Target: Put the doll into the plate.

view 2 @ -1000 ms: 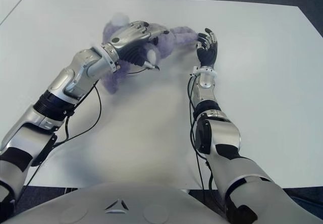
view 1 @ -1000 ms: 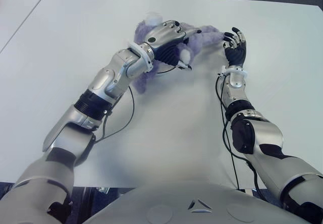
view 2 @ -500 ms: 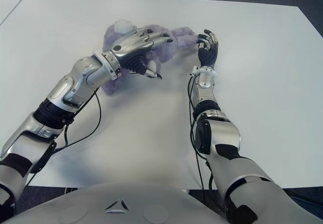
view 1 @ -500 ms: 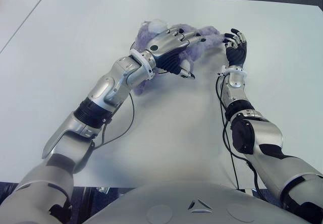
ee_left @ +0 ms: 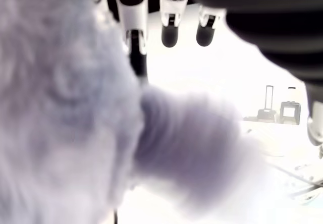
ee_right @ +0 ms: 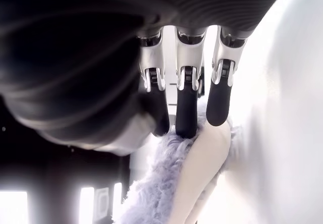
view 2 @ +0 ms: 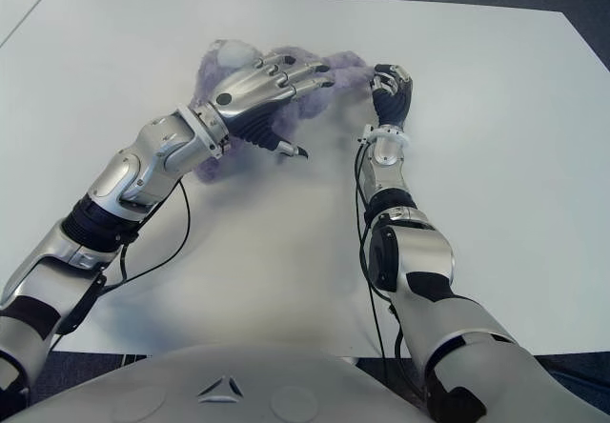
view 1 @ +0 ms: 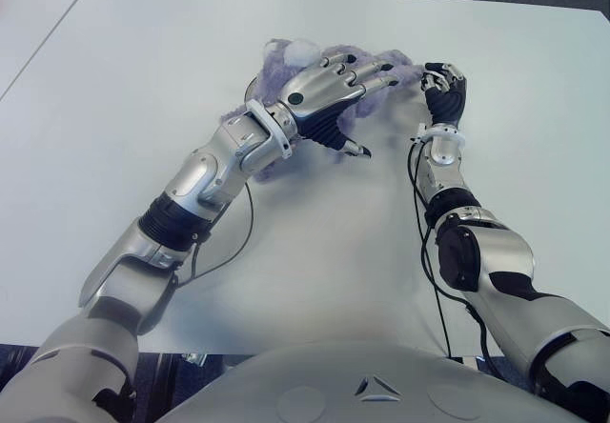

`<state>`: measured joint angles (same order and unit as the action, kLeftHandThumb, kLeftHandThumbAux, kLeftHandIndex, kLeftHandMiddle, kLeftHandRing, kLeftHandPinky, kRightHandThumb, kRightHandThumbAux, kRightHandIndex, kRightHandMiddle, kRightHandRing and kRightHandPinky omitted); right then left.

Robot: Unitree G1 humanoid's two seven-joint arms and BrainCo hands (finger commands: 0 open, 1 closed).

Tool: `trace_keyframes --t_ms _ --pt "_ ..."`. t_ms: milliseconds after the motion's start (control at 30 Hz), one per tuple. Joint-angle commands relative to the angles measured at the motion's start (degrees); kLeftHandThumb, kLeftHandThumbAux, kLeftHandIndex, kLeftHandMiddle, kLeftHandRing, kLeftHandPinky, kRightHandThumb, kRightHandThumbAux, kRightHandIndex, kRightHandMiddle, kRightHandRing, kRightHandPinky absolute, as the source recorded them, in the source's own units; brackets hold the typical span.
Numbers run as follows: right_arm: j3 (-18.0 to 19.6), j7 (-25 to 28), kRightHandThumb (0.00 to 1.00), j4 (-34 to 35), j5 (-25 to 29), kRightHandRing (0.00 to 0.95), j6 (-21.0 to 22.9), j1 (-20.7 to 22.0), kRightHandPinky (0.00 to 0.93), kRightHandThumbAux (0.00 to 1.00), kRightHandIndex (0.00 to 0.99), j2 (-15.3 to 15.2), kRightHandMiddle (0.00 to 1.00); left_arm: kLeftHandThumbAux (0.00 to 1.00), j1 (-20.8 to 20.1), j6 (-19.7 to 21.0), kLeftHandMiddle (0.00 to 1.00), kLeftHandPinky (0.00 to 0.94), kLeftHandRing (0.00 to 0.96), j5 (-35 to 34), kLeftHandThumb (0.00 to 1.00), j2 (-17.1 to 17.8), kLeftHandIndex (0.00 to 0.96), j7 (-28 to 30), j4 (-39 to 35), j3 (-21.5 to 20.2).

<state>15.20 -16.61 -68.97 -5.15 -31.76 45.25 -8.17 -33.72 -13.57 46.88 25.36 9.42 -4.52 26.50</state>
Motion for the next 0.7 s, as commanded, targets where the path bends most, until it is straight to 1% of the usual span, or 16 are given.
trace_keyframes --t_ms 33,167,267,333,433,467,500,600,700 --pt "0.07 0.4 0.7 -9.25 0.02 0.282 8.22 -14.5 0.302 0.74 0.397 4.69 0.296 0.409 2.59 -1.35 0.0 0.0 0.0 2.24 0.04 0.65 0.0 -2.62 -0.66 -0.86" --pt "1.43 1.97 0.705 -9.05 1.61 0.298 6.46 -14.5 0.288 0.739 0.398 5.31 0.299 0.413 2.26 -2.4 0.0 0.0 0.0 1.56 0.067 0.18 0.0 -4.25 -0.28 -1.79" --pt "1.61 1.92 0.71 -8.97 1.69 0.325 5.78 -14.76 0.284 0.739 0.399 5.46 0.305 0.423 1.99 -3.35 0.0 0.0 0.0 0.71 0.089 -0.04 0.0 -5.18 0.16 -2.3" --pt "1.4 1.52 0.716 -9.06 1.22 0.369 5.89 -14.74 0.308 0.738 0.399 5.37 0.303 0.432 1.94 -3.77 0.0 0.0 0.0 0.45 0.101 -0.12 0.0 -5.59 0.34 -2.45" --pt "1.24 1.22 0.718 -9.07 0.9 0.387 5.94 -14.68 0.318 0.737 0.4 5.35 0.302 0.436 1.9 -4.2 0.0 0.0 0.0 0.16 0.107 -0.21 0.0 -5.91 0.54 -2.64" --pt "1.12 1.04 0.792 -9.07 0.73 0.384 5.97 -14.64 0.299 0.775 0.319 5.35 0.297 0.44 1.87 -4.4 0.0 0.0 0.0 -0.02 0.11 -0.27 0.0 -6.05 0.62 -2.74" --pt "1.05 0.93 0.845 -9.06 0.62 0.381 5.99 -14.61 0.287 0.799 0.266 5.35 0.294 0.442 1.86 -4.57 0.0 0.0 0.0 -0.14 0.112 -0.31 0.0 -6.14 0.69 -2.82" --pt "0.09 0.01 0.91 -9.04 -0.35 0.368 6.53 -14.54 0.271 0.826 0.2 5.38 0.293 0.45 1.86 -5.21 0.0 0.0 0.0 -0.85 0.119 -0.59 0.0 -6.48 0.97 -3.17" --pt "-0.18 0.07 0.93 -8.73 -0.28 0.348 6.38 -14.13 0.242 0.835 0.171 5.53 0.291 0.456 1.9 -5.68 0.0 0.0 0.0 -1.25 0.13 -0.93 0.0 -6.65 1.18 -3.55"
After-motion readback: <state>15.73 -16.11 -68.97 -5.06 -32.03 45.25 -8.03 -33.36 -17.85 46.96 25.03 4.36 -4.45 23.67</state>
